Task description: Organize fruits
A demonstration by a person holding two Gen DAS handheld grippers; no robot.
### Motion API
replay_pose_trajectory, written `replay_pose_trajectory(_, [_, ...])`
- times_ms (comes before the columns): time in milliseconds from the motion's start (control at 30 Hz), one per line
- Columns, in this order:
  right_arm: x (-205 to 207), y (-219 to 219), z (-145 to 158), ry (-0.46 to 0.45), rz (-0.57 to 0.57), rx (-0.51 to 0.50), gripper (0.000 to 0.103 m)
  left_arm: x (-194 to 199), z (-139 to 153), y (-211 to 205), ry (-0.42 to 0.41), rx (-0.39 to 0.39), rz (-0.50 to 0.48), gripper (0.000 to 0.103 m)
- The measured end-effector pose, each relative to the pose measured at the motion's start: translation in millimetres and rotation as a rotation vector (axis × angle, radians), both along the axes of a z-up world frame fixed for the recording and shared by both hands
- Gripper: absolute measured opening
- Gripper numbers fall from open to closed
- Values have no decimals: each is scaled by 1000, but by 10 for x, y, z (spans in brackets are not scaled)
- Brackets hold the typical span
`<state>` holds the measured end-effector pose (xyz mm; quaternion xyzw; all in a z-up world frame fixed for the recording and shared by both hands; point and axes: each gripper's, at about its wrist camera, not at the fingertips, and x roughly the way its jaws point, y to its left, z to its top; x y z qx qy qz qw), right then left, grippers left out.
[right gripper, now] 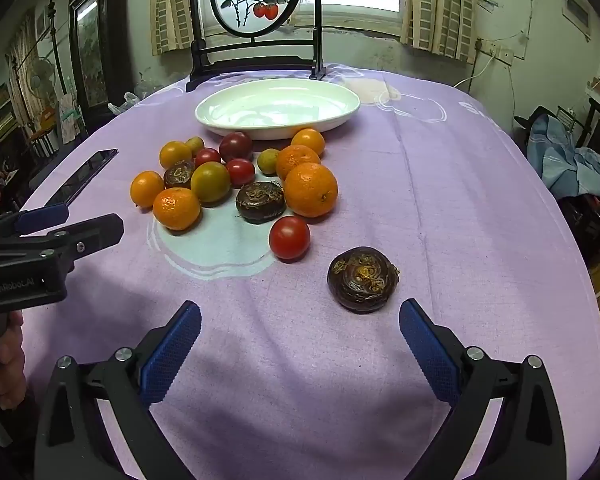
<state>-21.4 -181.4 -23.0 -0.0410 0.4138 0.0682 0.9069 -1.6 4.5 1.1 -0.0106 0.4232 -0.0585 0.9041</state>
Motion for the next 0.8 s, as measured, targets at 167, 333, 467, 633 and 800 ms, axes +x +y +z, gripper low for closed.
replay_pose_trajectory(167, [-29,-126,-24,-4,-4,20,100,5,-3,-23,4,9,-8,99])
replay_pose_trajectory(333, [-20,-165,-22,-3,-17,36,100,-1,-8,-52,-1,-15,-33,99])
replay_pose_trajectory(467, [-12,-144,-35,3,-14,41,100,14,-33,-46,-1,0,-19,99])
replay_pose_trajectory(633, [-33,-115,-28,-3,-8,39,100,7,-27,-15,2,-2,-6,99])
replay_pose_trajectory(800, [-24,-103,-35,1,-7,41,100,-3,-31,-13,-2,-3,-5,99])
